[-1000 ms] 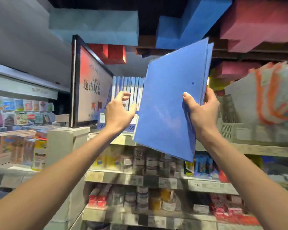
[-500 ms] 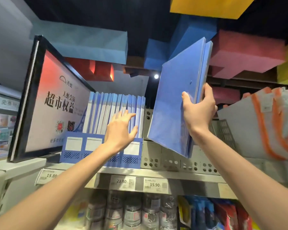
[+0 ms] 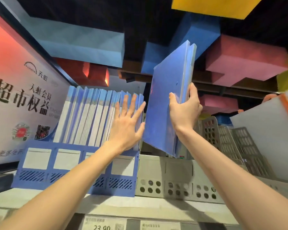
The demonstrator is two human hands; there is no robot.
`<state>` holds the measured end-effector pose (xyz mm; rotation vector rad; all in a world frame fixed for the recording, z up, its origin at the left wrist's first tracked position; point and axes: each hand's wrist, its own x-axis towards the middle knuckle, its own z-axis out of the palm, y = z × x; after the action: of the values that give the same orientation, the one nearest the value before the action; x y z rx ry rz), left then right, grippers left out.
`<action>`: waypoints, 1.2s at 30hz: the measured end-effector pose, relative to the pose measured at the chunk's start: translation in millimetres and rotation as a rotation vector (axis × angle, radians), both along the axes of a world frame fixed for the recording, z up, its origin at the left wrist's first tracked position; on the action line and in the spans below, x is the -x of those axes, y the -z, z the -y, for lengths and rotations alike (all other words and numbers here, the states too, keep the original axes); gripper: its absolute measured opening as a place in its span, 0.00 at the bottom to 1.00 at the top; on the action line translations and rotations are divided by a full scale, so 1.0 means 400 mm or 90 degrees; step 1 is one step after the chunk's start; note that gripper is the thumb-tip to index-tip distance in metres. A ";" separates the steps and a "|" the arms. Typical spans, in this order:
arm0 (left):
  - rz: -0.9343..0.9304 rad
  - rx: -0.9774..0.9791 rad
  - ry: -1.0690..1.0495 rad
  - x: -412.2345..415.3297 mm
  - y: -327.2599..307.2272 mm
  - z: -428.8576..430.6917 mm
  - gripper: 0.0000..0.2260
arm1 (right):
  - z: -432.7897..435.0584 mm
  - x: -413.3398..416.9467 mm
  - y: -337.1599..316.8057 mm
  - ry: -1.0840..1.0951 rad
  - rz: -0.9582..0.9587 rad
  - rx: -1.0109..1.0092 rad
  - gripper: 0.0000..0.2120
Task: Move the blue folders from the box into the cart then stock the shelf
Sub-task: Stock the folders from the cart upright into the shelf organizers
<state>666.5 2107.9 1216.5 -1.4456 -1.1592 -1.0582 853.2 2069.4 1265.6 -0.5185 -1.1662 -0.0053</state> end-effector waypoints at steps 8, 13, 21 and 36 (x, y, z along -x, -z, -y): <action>-0.002 -0.058 0.040 0.017 0.009 -0.033 0.29 | -0.116 0.063 0.000 -0.005 -0.050 -0.032 0.23; -0.006 -0.046 0.047 0.016 0.008 -0.028 0.29 | -0.155 0.101 -0.005 -0.011 -0.041 -0.030 0.26; -0.003 -0.057 0.064 0.014 0.012 -0.031 0.29 | -0.200 0.132 0.043 -0.036 -0.035 -0.016 0.31; 0.005 -0.029 0.085 0.019 0.011 -0.025 0.27 | -0.239 0.102 0.109 -0.068 0.154 0.064 0.30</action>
<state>659.1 2117.7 1212.0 -1.5003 -1.0492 -1.1750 812.5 2165.1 1222.0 -0.5545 -1.4350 0.0856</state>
